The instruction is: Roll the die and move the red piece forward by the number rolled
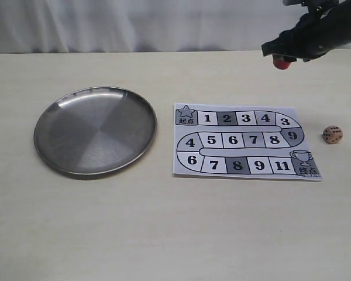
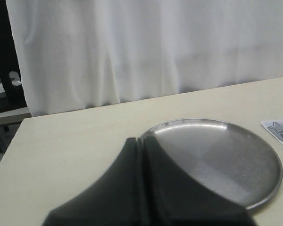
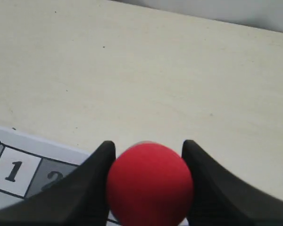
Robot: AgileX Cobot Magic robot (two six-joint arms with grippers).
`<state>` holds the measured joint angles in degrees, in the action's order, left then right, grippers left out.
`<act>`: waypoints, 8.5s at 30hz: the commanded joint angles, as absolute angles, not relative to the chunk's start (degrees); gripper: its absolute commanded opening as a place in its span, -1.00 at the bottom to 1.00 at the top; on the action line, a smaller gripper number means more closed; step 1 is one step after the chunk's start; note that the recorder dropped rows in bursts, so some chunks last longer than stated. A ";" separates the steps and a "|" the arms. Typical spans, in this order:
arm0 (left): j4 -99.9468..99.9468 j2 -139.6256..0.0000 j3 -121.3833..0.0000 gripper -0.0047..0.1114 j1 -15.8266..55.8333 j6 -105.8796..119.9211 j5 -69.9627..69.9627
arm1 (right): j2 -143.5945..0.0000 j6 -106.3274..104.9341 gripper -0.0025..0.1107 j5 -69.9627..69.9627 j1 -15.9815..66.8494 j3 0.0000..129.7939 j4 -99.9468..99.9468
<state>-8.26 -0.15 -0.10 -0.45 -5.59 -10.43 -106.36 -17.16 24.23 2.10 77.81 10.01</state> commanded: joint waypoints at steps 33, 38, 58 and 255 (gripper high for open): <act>-8.28 0.00 0.00 -0.92 0.03 -5.64 -9.93 | -100.52 -17.03 -0.88 19.30 0.66 73.18 8.00; -8.28 0.00 0.00 -0.92 0.03 -5.64 -9.93 | -103.43 -15.59 -0.88 20.42 -0.82 72.44 8.00; -8.28 0.00 0.00 -0.92 0.03 -5.64 -9.93 | -119.52 -15.81 -0.88 13.98 -1.47 69.10 7.85; -8.28 0.00 0.00 -0.92 0.03 -5.64 -9.93 | -6.51 5.25 -0.88 5.85 -1.22 0.00 -2.88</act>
<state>-8.26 -0.15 -0.10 -0.45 -5.59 -10.43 -6.70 5.18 6.44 -1.15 0.20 -2.22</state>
